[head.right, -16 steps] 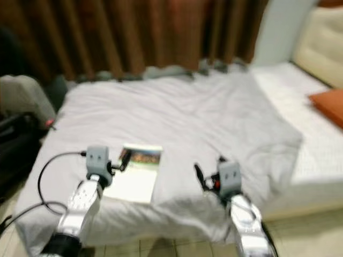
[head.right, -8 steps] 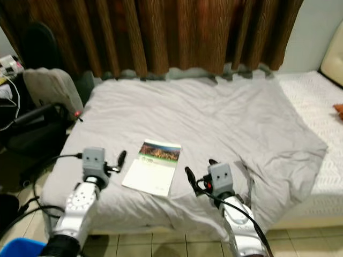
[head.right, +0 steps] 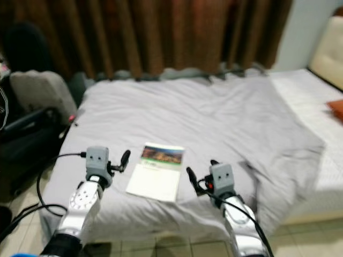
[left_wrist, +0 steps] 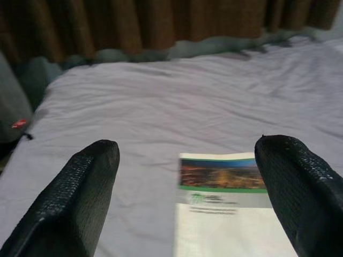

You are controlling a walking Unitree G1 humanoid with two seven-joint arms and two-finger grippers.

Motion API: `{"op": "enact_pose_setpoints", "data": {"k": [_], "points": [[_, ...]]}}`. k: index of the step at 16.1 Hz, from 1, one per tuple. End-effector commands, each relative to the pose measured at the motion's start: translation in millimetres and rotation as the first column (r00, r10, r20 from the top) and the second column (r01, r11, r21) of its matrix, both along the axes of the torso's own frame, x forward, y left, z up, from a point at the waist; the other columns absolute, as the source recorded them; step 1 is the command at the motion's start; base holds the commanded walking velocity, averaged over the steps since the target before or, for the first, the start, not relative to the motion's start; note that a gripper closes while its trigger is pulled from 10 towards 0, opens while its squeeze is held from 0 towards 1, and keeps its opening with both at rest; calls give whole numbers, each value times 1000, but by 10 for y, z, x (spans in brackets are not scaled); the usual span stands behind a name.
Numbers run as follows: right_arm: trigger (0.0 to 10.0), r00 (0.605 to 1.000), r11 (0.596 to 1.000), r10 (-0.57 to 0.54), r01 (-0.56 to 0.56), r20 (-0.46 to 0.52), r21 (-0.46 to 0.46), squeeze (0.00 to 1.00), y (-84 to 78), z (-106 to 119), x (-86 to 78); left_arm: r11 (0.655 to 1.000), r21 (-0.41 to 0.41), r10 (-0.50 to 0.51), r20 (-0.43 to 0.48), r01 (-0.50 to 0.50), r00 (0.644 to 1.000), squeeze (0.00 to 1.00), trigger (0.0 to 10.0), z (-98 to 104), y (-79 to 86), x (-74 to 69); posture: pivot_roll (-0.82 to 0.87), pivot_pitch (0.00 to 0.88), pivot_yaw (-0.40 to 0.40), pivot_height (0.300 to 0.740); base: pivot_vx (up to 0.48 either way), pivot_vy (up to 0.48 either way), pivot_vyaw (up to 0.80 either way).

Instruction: Clean up the room

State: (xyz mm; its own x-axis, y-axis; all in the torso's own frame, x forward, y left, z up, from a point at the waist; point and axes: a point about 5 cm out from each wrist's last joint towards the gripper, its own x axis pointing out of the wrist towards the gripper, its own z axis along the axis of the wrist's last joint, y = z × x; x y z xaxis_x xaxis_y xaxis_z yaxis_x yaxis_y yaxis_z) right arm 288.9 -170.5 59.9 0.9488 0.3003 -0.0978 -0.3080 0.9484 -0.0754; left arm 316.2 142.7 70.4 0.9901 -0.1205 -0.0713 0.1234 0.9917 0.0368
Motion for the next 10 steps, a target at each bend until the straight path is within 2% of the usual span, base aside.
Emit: {"op": "enact_pose_setpoints", "data": {"k": [1, 4, 5, 8, 10], "points": [[10000, 1000, 1000, -14, 14, -15, 3, 0, -56, -25, -12, 1000, 4, -14, 7, 14, 1000, 0, 10000, 42, -37, 38, -79, 0, 47, 740, 337, 341, 0], [10000, 1000, 1000, -5, 5, -19, 1, 0, -41, -35, -5, 999, 27, -30, 7, 30, 1000, 0, 10000, 62, -49, 70, -79, 0, 49, 740, 455, 0, 0], [10000, 1000, 1000, -4, 4, -21, 1, 0, -38, -40, -4, 999, 49, -23, -11, 24, 1000, 0, 10000, 39, -48, 80, -81, 0, 50, 740, 0, 0, 0], [10000, 1000, 1000, 1, -1, -26, 0, 0, -33, -55, -12, 999, 45, -24, -14, 24, 1000, 0, 10000, 29, -59, 82, -84, 0, 50, 740, 0, 0, 0], [10000, 1000, 1000, 4, -4, -27, -1, 0, -33, -63, -17, 999, 30, -14, -19, 14, 1000, 0, 10000, 21, -57, 82, -86, 0, 50, 740, 353, 0, 0]]}}
